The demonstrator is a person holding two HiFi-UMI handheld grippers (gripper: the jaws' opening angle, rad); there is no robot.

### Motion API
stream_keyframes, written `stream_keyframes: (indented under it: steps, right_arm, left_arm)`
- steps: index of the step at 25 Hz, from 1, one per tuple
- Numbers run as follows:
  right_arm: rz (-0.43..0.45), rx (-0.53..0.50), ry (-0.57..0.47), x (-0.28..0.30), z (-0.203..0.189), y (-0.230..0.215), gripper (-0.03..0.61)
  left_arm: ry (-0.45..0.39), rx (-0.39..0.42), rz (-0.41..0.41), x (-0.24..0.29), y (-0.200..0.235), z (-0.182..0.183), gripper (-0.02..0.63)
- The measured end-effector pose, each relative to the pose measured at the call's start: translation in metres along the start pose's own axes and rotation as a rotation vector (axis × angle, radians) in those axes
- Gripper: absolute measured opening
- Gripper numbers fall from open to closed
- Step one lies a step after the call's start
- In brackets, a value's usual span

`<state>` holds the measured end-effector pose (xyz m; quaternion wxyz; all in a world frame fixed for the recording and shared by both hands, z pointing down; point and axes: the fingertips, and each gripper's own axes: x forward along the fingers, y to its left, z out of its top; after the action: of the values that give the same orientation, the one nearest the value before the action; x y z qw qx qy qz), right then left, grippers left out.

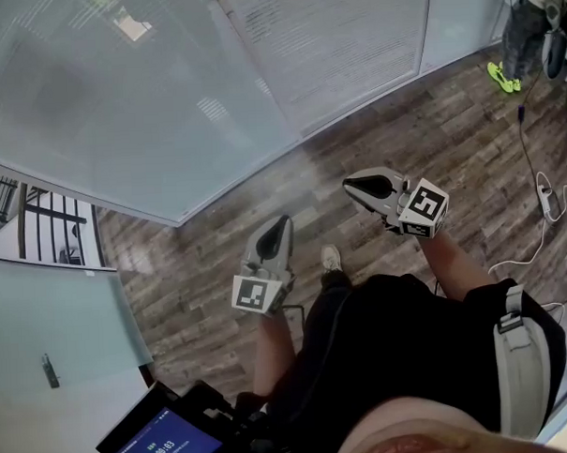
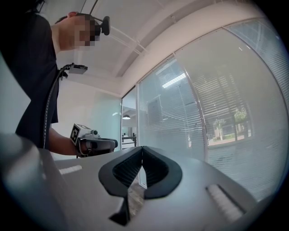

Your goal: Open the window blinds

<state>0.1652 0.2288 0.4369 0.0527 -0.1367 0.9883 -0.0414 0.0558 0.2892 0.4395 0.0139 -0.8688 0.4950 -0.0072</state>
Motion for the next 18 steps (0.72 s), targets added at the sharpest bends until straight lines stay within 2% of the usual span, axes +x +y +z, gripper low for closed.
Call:
stream_keyframes:
  steps: [3, 8, 15, 18]
  right_arm:
    - [0.004, -0.012, 0.01, 0.014, 0.0, -0.011, 0.005]
    - [-0.008, 0.018, 0.031, 0.069, 0.002, -0.064, 0.005]
    - [-0.009, -0.003, 0.022, 0.077, 0.008, -0.065, 0.005]
    - [0.003, -0.018, 0.031, 0.103, 0.009, -0.08, 0.005]
  left_arm:
    - [-0.005, -0.002, -0.005, 0.008, 0.014, 0.001, 0.003]
    - [-0.007, -0.011, -0.012, 0.043, 0.083, 0.003, 0.003]
    - [-0.035, 0.015, -0.006, 0.042, 0.093, 0.012, 0.003]
    - [-0.033, -0.002, -0.007, 0.055, 0.12, 0.014, 0.003]
